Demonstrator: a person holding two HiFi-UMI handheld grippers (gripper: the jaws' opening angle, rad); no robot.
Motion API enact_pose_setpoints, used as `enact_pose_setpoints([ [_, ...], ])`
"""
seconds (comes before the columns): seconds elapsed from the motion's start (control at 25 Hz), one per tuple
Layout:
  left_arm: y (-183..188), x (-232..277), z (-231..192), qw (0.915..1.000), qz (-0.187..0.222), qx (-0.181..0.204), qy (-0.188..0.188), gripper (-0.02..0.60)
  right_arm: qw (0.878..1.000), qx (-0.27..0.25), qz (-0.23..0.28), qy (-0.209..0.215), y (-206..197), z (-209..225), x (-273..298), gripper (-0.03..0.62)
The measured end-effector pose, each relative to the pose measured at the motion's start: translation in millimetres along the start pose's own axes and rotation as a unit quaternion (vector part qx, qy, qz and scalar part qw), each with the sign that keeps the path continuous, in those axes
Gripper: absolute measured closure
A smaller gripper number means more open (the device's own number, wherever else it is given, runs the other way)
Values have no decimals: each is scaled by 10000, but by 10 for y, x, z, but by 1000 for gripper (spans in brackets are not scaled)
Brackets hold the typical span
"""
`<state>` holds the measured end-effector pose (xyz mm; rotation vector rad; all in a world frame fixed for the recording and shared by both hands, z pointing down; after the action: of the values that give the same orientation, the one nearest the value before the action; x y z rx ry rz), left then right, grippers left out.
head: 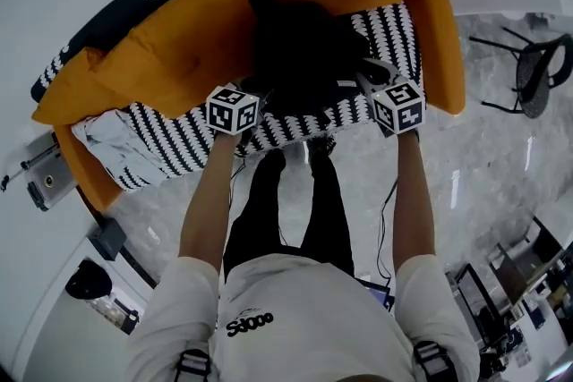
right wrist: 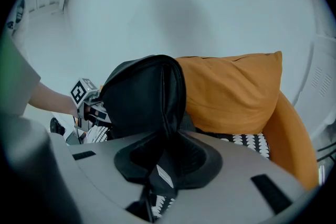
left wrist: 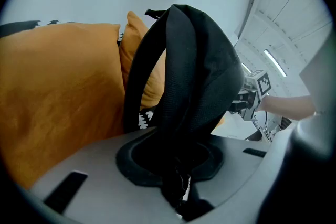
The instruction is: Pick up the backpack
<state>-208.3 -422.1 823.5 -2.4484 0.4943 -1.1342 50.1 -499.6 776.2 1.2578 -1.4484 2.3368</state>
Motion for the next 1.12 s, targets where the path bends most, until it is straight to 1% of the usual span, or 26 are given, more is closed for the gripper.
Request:
enact_pose_setpoints([
  [0.28,-65,-371,390,9997,73,214,14,502,9988,392,262,-109,-77,-382,-534,497],
  [0.52,31,-695,729,9989,203,426,29,502,9981,316,450,-264,84,-612,-968,499],
  [0.68,125,-970,1035,9970,509,584,76,502,9972,288,582,-384,274,-783,-1350,499],
  [0.76,201,-1126,1236,9950,682,727,75,502,9961,279,717,-439,383,-852,-1582,499],
  [0.92,356,-1429,1667,9899,934,1064,36,503,9944,148,877,-578,590,-985,-2075,499],
  [1.0,464,-1573,1838,9872,1085,1171,44,503,9938,38,909,-645,738,-1034,-2276,499],
  [1.12,668,-1745,2098,9820,1349,1323,85,503,9910,16,1047,-830,957,-1063,-2558,499],
])
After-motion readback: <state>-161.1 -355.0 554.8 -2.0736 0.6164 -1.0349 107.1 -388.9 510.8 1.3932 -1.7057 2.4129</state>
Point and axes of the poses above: the fingertips, and each gripper's own axes: x forward along the fingers, z to its right, y out of its top, the point moved 7 cm from there along -x, backward along the fingers, and after that the axes turned 7 degrees about -x, right-handed, at the moved point
